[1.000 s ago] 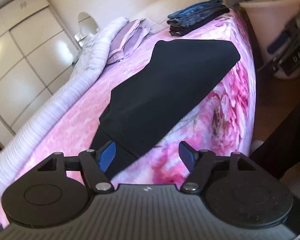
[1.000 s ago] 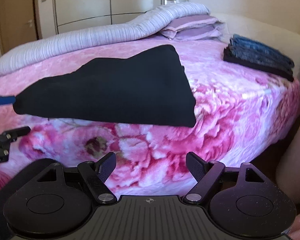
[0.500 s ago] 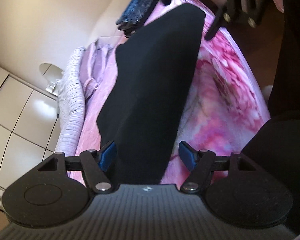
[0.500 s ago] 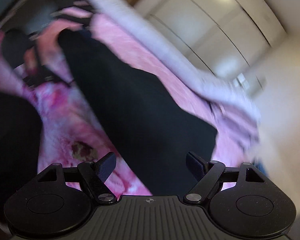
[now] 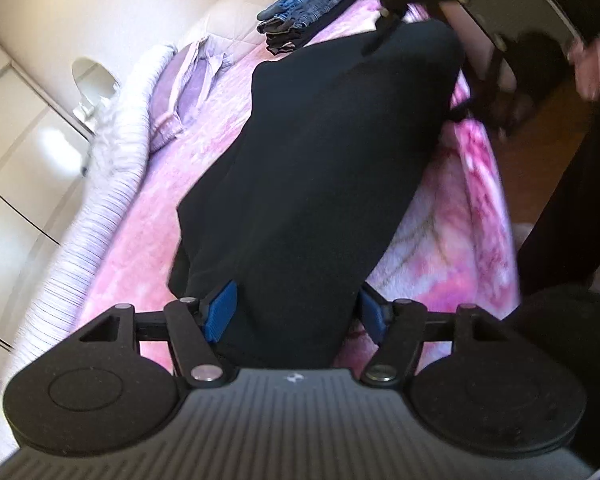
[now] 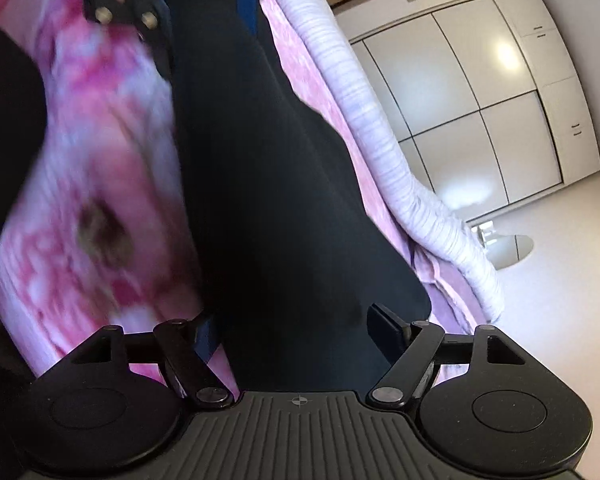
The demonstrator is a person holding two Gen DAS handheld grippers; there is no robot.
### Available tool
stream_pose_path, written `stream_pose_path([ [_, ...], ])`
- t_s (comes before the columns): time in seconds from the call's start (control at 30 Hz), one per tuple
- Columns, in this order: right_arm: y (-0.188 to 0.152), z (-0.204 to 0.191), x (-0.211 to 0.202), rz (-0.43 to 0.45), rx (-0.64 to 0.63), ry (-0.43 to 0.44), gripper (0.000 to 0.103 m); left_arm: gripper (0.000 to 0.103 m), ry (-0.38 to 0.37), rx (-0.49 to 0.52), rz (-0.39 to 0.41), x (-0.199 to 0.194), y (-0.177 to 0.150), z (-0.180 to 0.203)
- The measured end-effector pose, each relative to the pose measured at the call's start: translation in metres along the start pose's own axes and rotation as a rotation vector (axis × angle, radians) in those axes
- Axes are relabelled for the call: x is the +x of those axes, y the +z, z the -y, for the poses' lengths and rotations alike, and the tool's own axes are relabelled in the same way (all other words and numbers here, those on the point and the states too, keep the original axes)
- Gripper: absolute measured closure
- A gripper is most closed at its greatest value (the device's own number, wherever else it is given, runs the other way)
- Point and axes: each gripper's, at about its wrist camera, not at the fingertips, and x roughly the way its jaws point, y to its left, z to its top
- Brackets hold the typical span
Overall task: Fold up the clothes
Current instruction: 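Lift the folded sweatshirt with both grippers and carry it toward the jeans stack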
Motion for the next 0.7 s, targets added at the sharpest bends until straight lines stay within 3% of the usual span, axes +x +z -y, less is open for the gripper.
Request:
stream_pose_path([
  [0.07,-0.002,0.005,0.002,-0.01,0.002,0.014,0.04,0.039,0.059,0.1,0.0,-0.001,0.005,0.018],
  [0.1,-0.001,0.008,0.001,-0.012,0.031,0.025,0.056,0.039,0.085,0.157,0.007,0.0,0.008,0.027],
  [0.13,0.0,0.012,0.0,-0.014,0.063,0.034,0.063,0.039,0.105,0.199,0.015,0.0,0.011,0.034],
  [0.2,0.004,0.022,-0.007,-0.002,0.14,0.02,0.066,0.037,0.119,0.219,0.034,0.004,0.019,0.037],
  [0.33,0.009,0.035,-0.016,0.022,0.181,-0.006,0.067,0.037,0.115,0.191,0.012,0.023,0.029,0.019],
  [0.47,0.003,0.03,-0.009,0.02,0.159,0.012,0.064,0.057,0.05,0.185,-0.002,0.036,0.027,0.008],
  [0.53,0.013,0.014,-0.009,0.004,0.113,-0.006,0.051,0.061,0.019,0.168,0.003,0.037,0.028,0.004],
  [0.7,0.015,-0.019,-0.001,0.011,0.015,-0.081,0.038,0.062,-0.021,0.109,0.007,0.035,0.03,-0.014],
])
